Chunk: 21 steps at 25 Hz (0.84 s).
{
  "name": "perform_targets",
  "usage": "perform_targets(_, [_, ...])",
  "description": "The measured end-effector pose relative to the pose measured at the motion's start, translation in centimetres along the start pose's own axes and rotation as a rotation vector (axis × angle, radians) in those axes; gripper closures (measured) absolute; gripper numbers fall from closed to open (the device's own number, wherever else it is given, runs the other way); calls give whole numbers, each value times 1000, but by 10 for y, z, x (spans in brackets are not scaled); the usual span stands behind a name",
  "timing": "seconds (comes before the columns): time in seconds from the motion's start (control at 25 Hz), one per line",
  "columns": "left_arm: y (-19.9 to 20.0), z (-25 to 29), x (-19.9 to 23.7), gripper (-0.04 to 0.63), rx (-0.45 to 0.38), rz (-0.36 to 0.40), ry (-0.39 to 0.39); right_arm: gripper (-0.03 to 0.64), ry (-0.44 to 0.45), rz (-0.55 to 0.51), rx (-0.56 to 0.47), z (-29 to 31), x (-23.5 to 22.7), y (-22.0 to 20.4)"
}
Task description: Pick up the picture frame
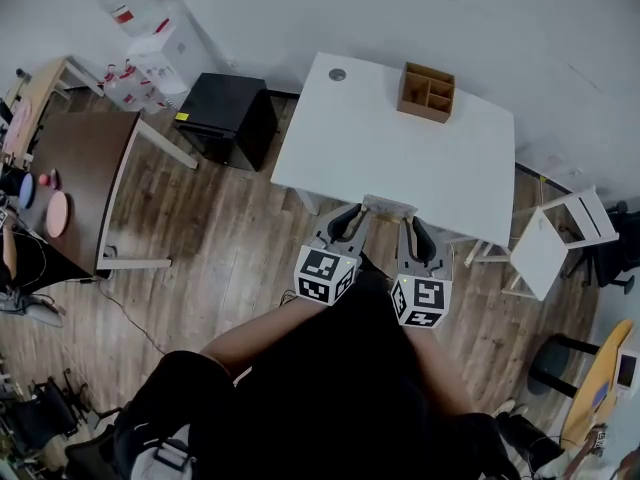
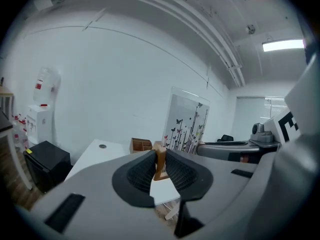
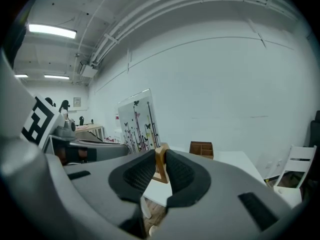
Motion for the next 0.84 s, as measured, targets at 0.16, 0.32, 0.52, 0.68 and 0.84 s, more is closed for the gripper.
perform_targets(0.16, [-4, -7, 4, 527, 3, -11, -5, 537, -1, 1, 6, 1, 7, -3])
perform_targets(0.32, [-3, -3, 12, 527, -3, -9, 18, 538, 18, -11, 9, 9, 8, -3])
perform_targets(0.52, [-3, 3, 16, 527, -2, 7, 31, 538, 34, -11, 0, 18, 5, -2])
perform_targets(0.68, [-1, 3, 24, 527, 6, 16, 46, 538, 54, -1, 5, 29, 7, 1])
perform_targets(0.84, [3, 13, 34, 528, -5, 12, 56, 538, 63, -12, 1, 44, 5, 9])
Point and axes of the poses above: the fingertips, and each gripper's own axes: z forward along the fingers, x to its left, y out of its top, the point moved 6 cm from there along -z, backward along the fingers, and after that the axes turned 13 degrees about z, right-handed, at the moved point
